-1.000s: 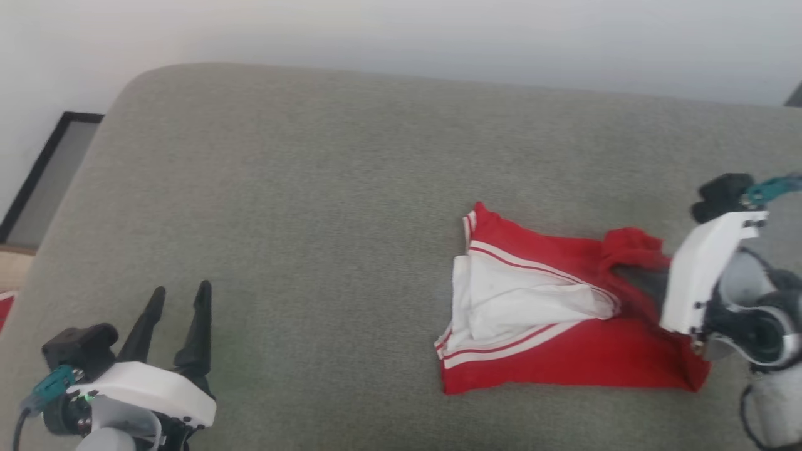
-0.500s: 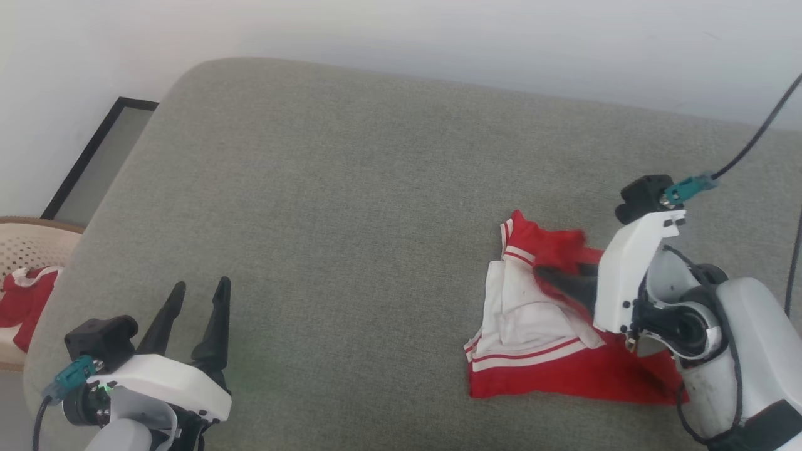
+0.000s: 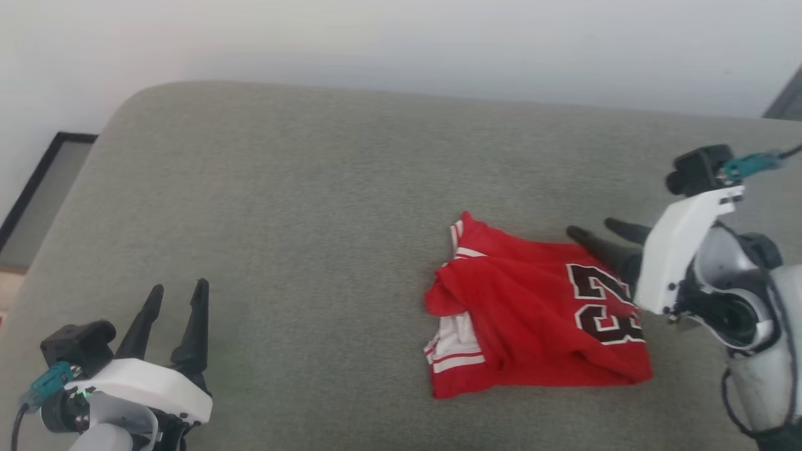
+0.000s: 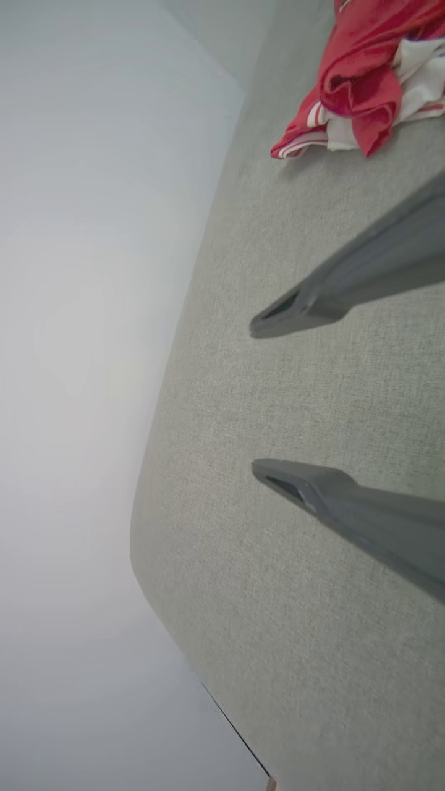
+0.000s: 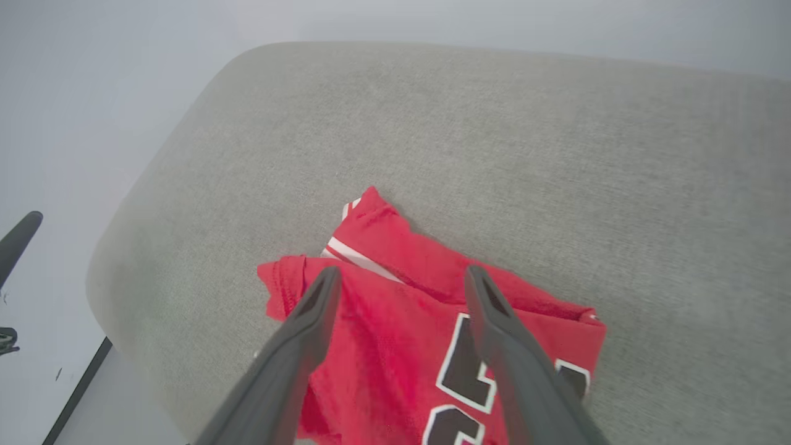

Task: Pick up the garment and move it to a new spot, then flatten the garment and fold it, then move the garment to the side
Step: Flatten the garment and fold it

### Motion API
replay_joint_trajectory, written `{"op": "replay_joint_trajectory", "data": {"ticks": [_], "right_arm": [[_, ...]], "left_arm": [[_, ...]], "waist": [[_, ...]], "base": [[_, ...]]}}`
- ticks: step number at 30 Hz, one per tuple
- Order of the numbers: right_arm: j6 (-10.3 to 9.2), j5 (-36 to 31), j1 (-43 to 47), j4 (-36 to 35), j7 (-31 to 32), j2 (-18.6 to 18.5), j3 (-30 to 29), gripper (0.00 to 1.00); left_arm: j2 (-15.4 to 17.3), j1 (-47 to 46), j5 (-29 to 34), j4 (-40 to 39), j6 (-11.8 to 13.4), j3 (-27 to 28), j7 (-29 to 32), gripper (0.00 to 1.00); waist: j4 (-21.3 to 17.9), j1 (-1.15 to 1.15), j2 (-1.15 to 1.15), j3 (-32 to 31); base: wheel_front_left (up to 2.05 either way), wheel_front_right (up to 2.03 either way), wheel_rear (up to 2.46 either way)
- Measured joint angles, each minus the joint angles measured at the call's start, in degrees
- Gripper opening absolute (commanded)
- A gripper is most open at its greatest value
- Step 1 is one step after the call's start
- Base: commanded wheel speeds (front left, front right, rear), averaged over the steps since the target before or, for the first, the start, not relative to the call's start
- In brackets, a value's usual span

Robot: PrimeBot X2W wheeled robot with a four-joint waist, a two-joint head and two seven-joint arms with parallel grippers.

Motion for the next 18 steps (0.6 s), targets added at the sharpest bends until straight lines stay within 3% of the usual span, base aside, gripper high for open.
{"op": "replay_joint_trajectory", "data": {"ticks": [10, 18], "right_arm": [[0.00, -0.3, 3.9, -0.8, -12.8, -5.0, -3.2, 1.00], [0.00, -3.0, 8.2, 2.0, -30.9, -8.3, -3.1, 1.00]], "left_arm": [[1.6, 1.6, 0.6, 0.0, 0.1, 1.5, -0.2, 1.00], [2.1, 4.1, 0.9, -0.5, 0.4, 3.1, -0.3, 1.00]], "waist": [[-6.4, 0.00, 0.00, -1.4], [-10.9, 0.00, 0.00, -3.2]], "base": [[0.00, 0.00, 0.00], [0.00, 0.00, 0.00]]}}
